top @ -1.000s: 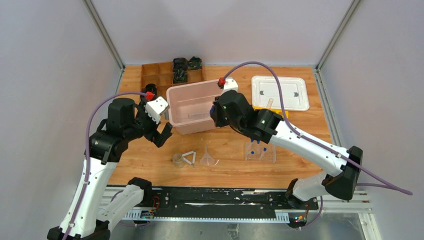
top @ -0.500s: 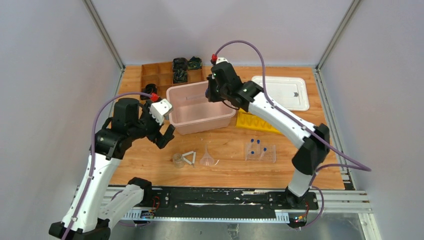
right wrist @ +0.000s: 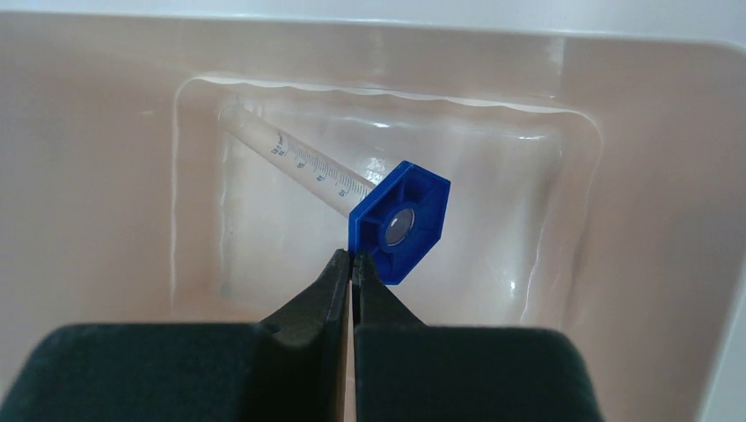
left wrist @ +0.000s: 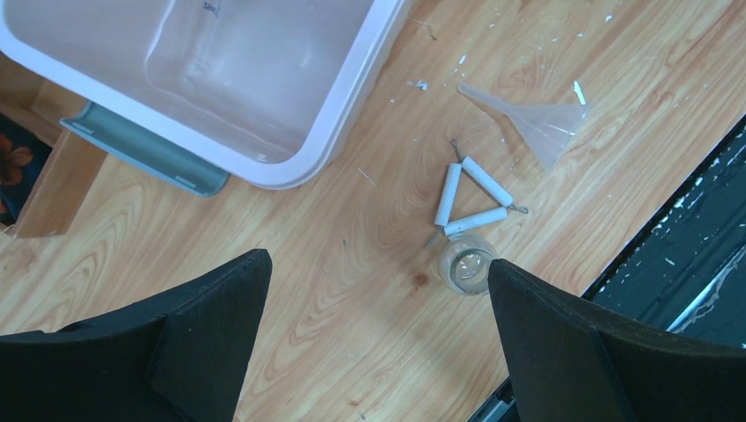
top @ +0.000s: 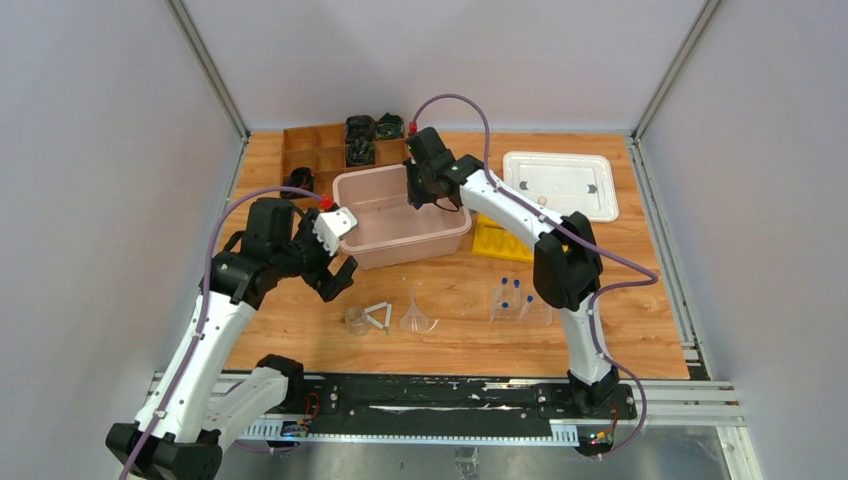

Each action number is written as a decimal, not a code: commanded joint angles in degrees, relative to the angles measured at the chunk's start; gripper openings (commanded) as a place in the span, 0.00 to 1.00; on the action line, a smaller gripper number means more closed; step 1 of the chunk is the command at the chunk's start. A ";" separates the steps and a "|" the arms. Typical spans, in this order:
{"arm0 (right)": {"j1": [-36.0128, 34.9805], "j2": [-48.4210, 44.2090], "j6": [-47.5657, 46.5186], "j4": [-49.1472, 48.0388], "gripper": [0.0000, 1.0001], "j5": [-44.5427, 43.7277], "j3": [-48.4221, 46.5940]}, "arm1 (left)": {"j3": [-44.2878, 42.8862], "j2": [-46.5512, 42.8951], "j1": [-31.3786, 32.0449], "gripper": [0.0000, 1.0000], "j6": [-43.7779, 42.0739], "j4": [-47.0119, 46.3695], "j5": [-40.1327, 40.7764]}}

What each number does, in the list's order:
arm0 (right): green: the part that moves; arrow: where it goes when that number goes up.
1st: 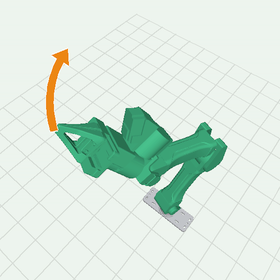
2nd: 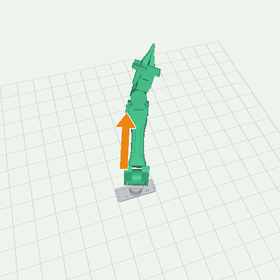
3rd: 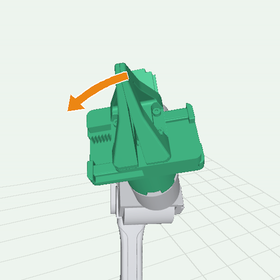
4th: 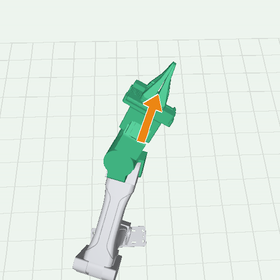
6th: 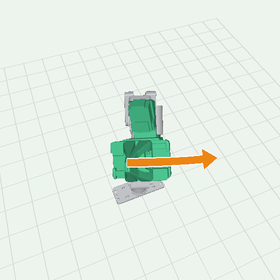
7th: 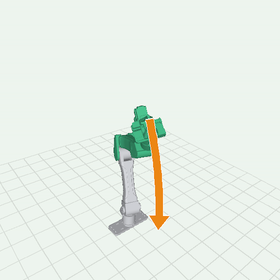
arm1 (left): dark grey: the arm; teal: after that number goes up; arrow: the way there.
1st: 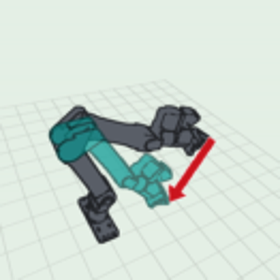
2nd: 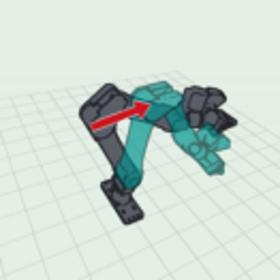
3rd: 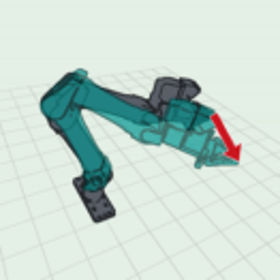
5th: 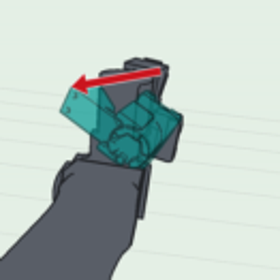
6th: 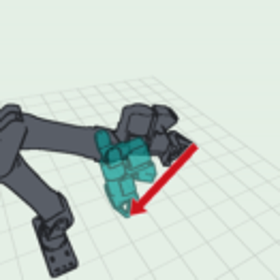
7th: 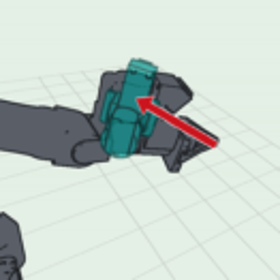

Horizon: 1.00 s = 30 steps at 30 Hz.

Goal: Organize the chemistry lab equipment

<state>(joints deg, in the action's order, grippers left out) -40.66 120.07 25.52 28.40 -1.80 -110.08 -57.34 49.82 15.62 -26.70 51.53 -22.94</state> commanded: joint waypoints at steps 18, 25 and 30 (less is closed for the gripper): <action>0.45 -5.99 -1.27 -5.56 0.61 -1.42 4.96 | -0.61 0.62 0.20 1.00 1.11 -0.99 -0.88; -8.86 -20.68 -0.86 -1.88 0.65 -7.82 18.38 | -0.50 -0.51 0.20 1.00 1.59 0.34 -0.28; -18.39 -26.23 3.94 -0.78 0.66 -9.31 31.36 | -0.06 -0.83 0.12 1.00 0.51 1.15 0.95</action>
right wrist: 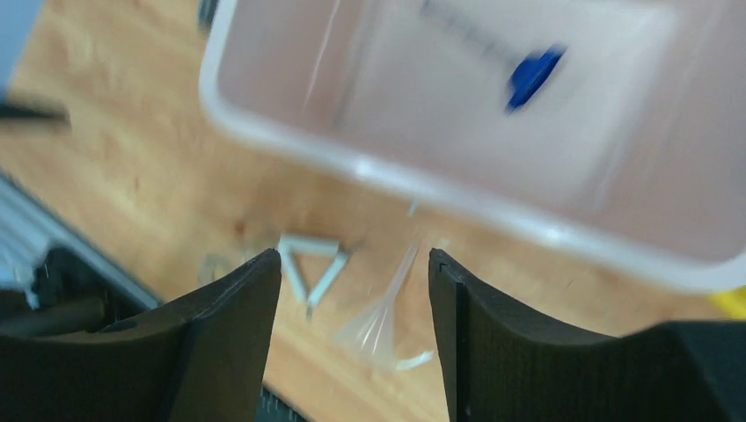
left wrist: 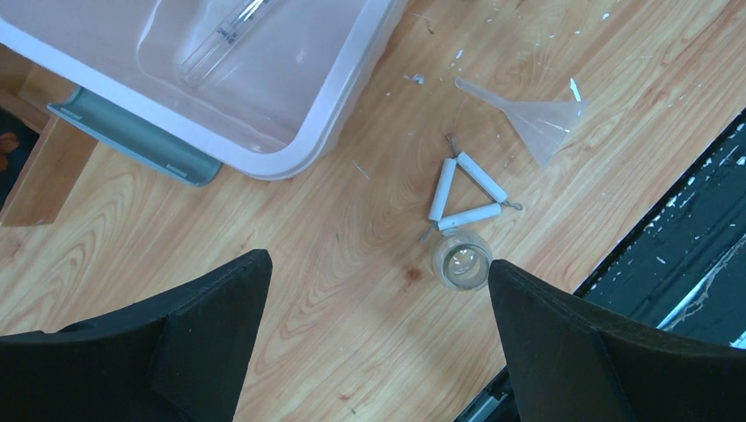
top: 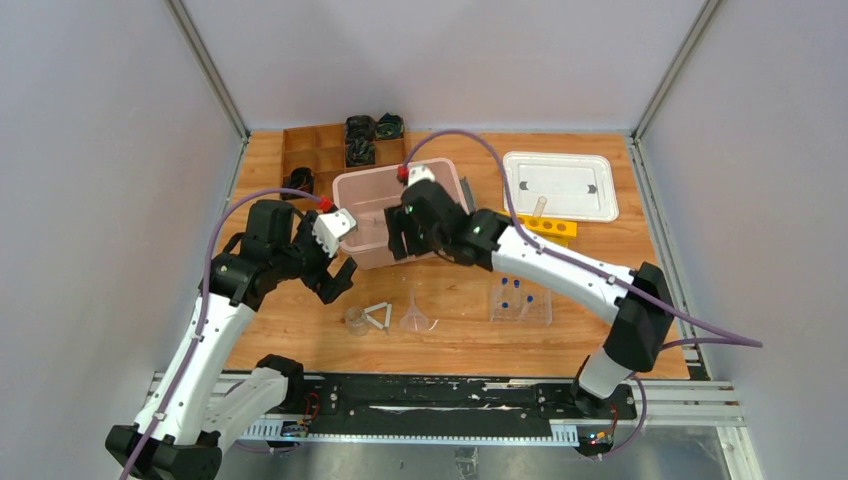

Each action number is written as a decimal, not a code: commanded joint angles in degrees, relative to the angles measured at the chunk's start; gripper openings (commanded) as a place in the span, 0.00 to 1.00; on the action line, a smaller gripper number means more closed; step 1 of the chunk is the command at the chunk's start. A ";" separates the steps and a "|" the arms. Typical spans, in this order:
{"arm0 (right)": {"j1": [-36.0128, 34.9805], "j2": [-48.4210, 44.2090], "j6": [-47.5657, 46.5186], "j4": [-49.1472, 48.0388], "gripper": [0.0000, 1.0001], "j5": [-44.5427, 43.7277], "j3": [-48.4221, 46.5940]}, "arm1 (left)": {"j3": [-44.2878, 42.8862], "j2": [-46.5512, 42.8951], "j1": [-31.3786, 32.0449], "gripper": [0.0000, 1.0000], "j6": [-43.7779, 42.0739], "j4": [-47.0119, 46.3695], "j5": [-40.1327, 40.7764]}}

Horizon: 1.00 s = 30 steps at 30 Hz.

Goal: Organize the chemistry lab equipment

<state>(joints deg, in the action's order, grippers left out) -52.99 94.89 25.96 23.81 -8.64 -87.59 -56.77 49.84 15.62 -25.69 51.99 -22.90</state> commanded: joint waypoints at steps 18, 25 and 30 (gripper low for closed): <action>-15.50 3.98 3.37 3.83 0.64 -0.74 18.60 | -0.27 -1.42 0.12 1.00 -3.89 2.94 4.61; -15.40 4.84 2.98 2.36 0.56 -1.11 19.59 | -0.94 -1.62 0.12 1.00 -3.94 3.11 4.37; -15.55 3.53 1.34 1.87 0.38 -3.97 20.23 | -1.29 -1.43 0.10 1.00 -3.87 3.11 4.35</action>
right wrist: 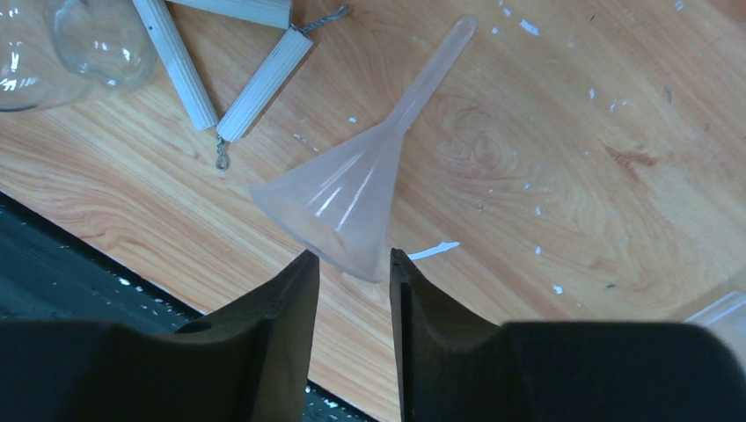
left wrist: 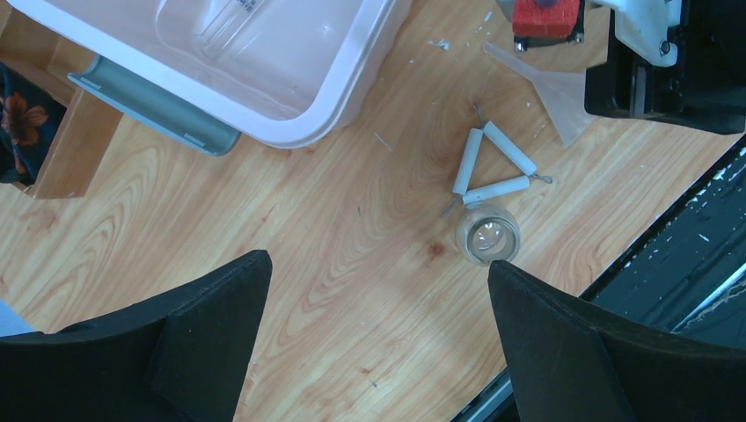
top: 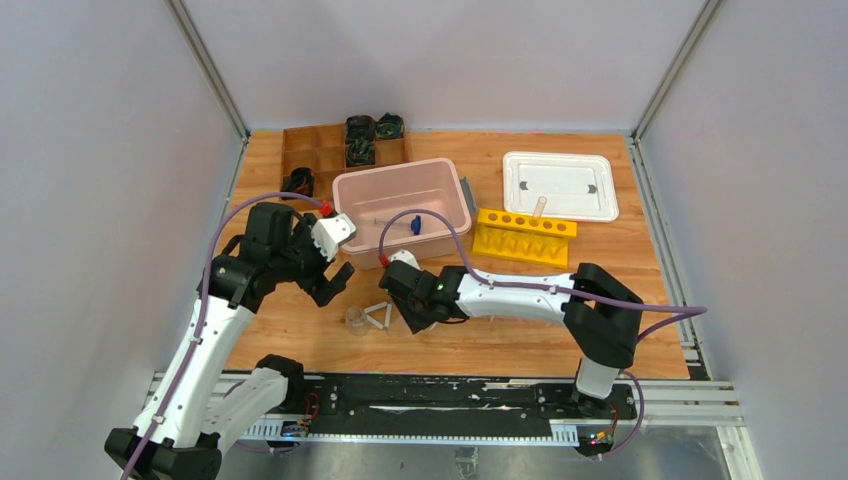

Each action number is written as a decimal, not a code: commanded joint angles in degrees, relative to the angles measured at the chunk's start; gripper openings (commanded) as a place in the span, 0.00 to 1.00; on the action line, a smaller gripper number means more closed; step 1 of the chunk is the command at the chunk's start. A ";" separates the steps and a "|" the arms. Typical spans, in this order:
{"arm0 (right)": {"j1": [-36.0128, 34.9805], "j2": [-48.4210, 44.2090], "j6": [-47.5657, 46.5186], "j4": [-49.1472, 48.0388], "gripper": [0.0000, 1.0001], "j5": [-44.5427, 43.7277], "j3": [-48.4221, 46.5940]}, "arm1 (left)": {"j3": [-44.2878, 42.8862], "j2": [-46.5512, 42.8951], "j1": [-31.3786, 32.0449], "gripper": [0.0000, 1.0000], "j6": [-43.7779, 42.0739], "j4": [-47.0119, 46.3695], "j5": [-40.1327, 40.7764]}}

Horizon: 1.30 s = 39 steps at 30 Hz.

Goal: Organize the chemistry lab equipment

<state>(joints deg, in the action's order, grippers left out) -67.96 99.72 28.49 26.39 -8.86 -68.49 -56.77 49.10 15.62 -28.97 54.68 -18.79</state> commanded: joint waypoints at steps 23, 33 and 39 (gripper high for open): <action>-1.82 -19.18 -11.79 1.23 0.43 -8.20 4.98 | -3.20 -0.87 0.09 1.00 -0.22 0.61 0.36; -6.23 -15.02 -26.52 -4.74 0.49 -10.32 12.84 | -3.92 -0.73 0.12 1.00 -0.76 1.22 0.08; -7.13 -13.24 -29.94 -10.88 0.45 -12.74 17.04 | -4.04 -0.27 0.12 1.00 -0.42 1.21 -0.20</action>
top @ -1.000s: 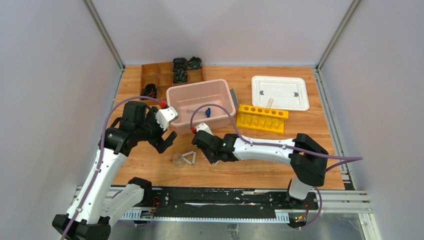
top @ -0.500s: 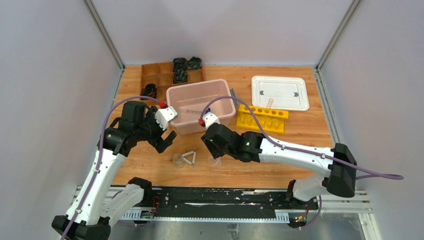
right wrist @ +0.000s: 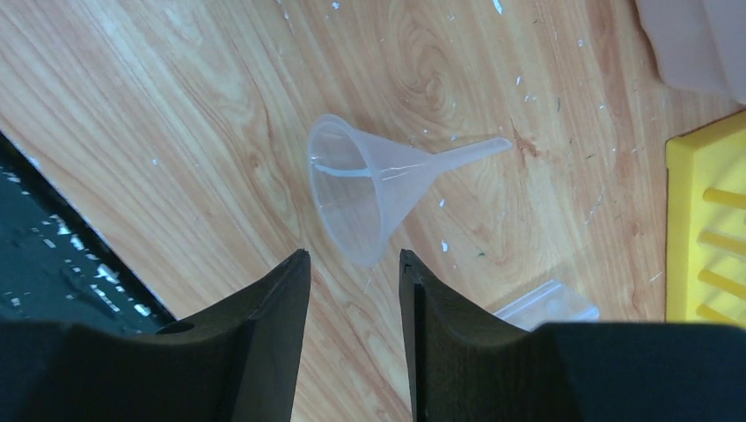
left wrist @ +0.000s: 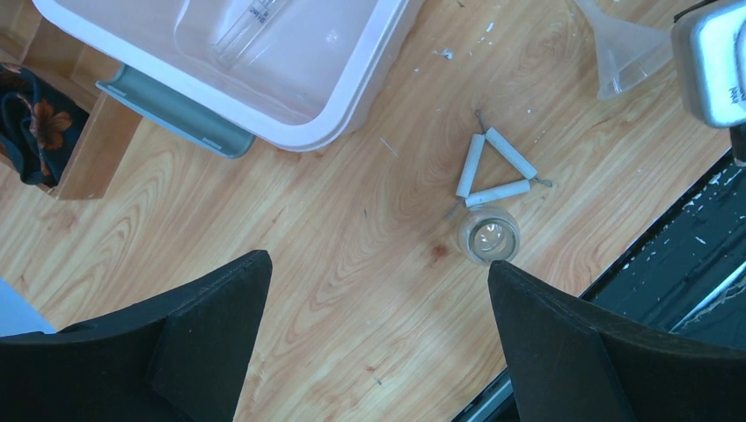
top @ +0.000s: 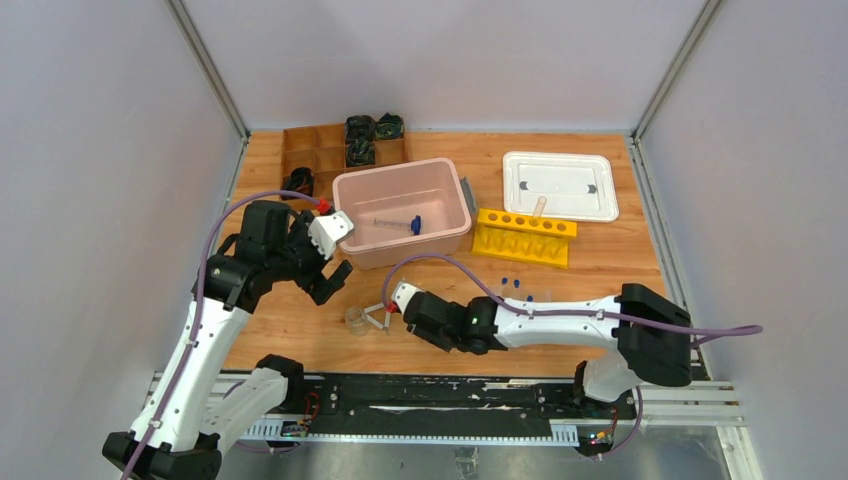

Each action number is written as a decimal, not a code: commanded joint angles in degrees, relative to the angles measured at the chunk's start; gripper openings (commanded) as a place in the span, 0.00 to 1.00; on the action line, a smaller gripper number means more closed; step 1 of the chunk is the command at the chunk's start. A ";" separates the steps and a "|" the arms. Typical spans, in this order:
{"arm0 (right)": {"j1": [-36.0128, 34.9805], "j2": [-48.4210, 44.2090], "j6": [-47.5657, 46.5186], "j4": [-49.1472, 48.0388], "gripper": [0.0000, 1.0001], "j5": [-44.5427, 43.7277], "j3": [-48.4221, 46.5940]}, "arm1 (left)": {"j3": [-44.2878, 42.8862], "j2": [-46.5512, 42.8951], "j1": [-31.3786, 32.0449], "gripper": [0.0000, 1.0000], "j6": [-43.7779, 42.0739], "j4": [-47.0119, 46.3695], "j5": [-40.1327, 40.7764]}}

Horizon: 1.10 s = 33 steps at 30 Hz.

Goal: Organize the chemistry lab equipment

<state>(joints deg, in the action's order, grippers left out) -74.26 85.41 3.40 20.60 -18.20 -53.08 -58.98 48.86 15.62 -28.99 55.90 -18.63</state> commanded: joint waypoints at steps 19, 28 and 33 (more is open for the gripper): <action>-2.47 4.04 -7.24 -17.03 0.00 -12.90 4.63 | -2.42 -0.67 0.12 1.00 -0.20 0.00 0.52; -2.56 -12.02 -5.99 -7.47 0.00 -12.79 3.73 | -2.17 -0.67 0.12 1.00 -0.64 0.00 0.61; -2.51 -25.25 -7.23 -3.58 0.00 -10.10 -0.79 | -2.09 -0.39 0.12 1.00 -1.32 0.00 0.10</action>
<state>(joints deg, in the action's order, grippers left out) -75.90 67.31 -3.73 13.39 -29.12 -49.50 -59.46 48.84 15.62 -29.10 55.92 -18.35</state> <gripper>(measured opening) 0.020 0.997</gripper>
